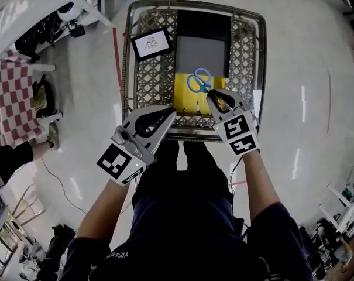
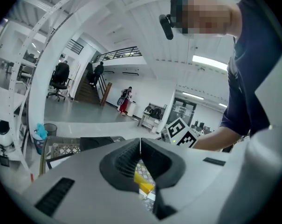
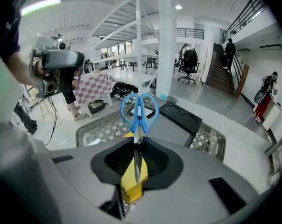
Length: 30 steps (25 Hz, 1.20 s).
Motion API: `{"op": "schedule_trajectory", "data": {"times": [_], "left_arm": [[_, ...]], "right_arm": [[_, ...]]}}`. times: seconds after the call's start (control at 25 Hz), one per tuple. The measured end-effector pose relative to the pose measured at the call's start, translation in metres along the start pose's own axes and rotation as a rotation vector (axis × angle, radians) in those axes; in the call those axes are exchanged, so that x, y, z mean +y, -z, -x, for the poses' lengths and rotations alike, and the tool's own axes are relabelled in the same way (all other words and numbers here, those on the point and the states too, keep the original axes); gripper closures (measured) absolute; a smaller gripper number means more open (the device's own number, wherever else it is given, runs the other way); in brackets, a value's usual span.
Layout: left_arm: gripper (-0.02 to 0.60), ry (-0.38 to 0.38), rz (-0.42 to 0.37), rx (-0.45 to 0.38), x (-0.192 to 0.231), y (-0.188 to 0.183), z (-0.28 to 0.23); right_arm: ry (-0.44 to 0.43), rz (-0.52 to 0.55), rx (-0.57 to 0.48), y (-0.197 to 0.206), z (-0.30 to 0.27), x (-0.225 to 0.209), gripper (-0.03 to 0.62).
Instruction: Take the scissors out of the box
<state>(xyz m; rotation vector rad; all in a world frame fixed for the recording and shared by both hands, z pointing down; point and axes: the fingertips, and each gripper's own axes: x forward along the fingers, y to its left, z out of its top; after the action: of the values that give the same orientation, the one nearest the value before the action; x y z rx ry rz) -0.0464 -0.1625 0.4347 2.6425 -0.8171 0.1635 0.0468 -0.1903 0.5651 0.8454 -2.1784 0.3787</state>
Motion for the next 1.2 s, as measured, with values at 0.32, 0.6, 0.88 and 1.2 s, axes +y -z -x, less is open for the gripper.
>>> {"op": "schedule_trajectory", "data": {"times": [0.32,0.6,0.88,1.2], "left_arm": [[0.555,0.017,-0.074,-0.025,-0.013,-0.043,0.003],[0.555,0.029,-0.109,-0.063,-0.020,-0.083,0.007],[0.555,0.033,-0.152,-0.093,-0.022,-0.113,0.009],[0.555,0.043,-0.175,-0.111,-0.028,-0.128,0.007]], "right_arm": [[0.057,-0.006,-0.180,-0.060,0.068,-0.007,0.520],[0.103,0.043,-0.253,-0.102,0.117,-0.009,0.520],[0.137,0.048,-0.308,-0.122,0.151,-0.007,0.520],[0.159,0.043,-0.358,-0.135,0.177,-0.004,0.520]]}}
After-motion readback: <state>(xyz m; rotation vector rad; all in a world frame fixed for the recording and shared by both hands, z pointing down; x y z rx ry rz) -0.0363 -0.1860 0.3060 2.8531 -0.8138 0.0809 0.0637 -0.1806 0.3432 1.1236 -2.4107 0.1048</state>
